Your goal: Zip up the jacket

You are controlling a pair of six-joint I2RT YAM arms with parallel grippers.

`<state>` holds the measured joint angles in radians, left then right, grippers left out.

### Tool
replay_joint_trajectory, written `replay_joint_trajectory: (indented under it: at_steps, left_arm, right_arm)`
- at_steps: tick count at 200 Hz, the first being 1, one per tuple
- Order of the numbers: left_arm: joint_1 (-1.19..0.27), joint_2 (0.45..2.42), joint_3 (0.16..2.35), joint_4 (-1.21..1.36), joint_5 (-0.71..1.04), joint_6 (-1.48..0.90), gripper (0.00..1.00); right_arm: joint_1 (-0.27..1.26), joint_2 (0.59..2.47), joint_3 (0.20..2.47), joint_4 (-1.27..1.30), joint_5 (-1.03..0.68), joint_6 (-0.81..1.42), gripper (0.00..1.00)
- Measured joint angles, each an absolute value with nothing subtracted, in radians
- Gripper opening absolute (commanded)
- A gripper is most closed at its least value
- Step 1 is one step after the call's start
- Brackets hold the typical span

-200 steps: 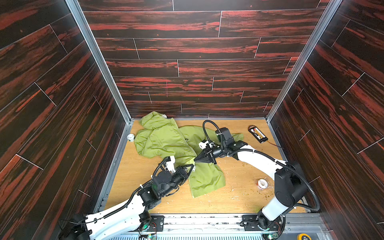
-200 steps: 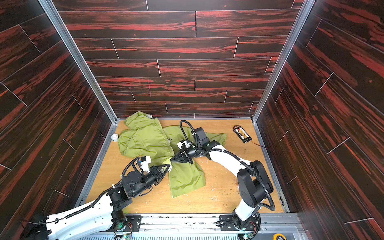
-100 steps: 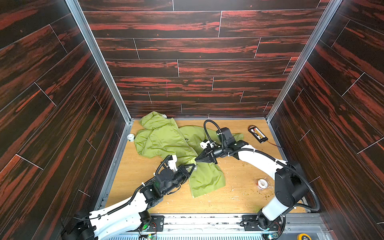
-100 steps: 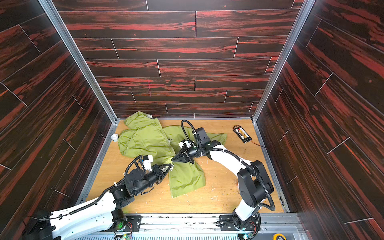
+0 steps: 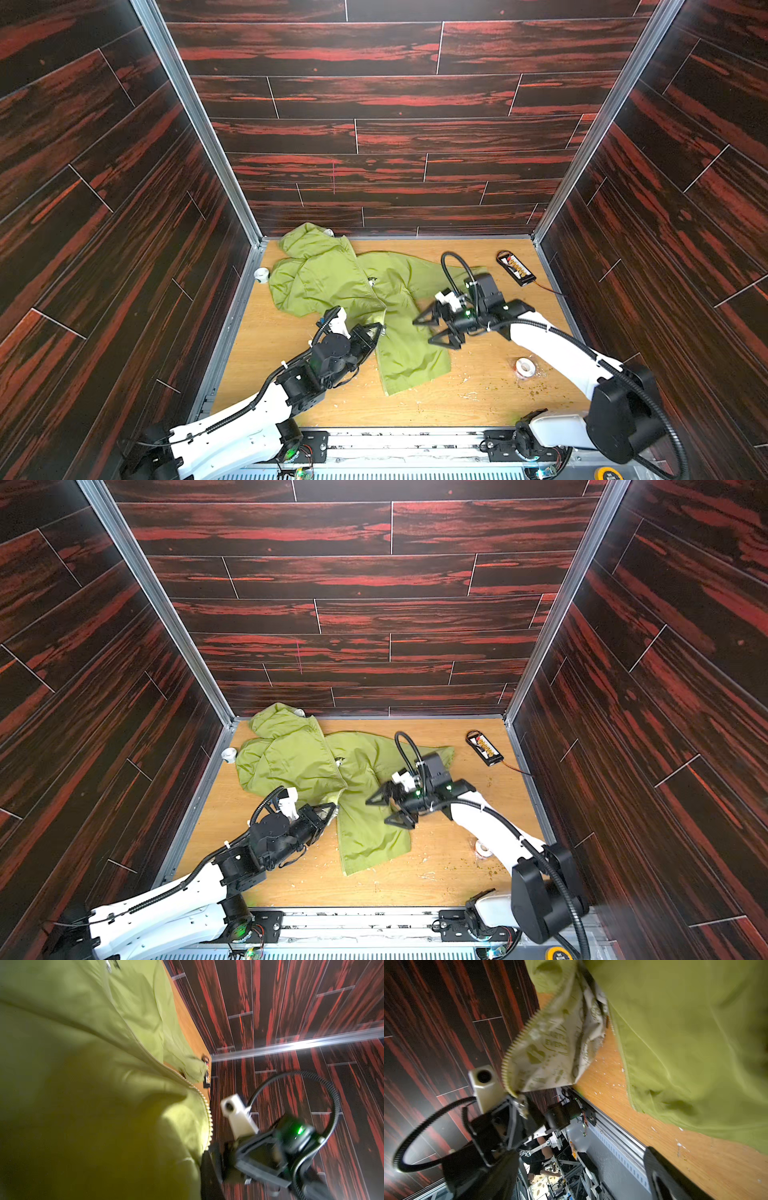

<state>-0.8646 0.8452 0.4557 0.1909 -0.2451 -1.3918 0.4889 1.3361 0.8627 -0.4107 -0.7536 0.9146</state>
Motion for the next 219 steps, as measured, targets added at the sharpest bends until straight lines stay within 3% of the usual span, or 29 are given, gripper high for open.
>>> replay_joint_trajectory:
  at_steps: [32,86,139,185,204,219]
  left_arm:
    - [-0.864,0.769,0.456,0.047,-0.395,-1.448,0.00]
    - [-0.847,0.705,0.464,-0.172,-0.509,-1.522,0.00]
    - [-0.718,0.668,0.464,-0.233,-0.402,-1.522,0.00]
    - [-0.651,0.715,0.471,-0.215,-0.257,-1.483,0.00]
    - [-0.637,0.739,0.489,-0.213,-0.208,-1.462,0.00]
    - [-0.626,0.740,0.500,-0.207,-0.177,-1.450,0.00]
  right_arm:
    - [0.490,1.272,0.641,-0.376,-0.731,0.961,0.62]
    - [0.574,1.184,0.420,-0.209,-0.669,1.151,0.61]
    - [0.778,1.333,0.406,0.046,-0.551,1.359,0.67]
    - [0.822,1.488,0.448,0.252,-0.501,1.467,0.69]
    - [0.828,1.549,0.496,0.294,-0.476,1.477,0.67]
    - [0.831,1.602,0.533,0.329,-0.462,1.478,0.60]
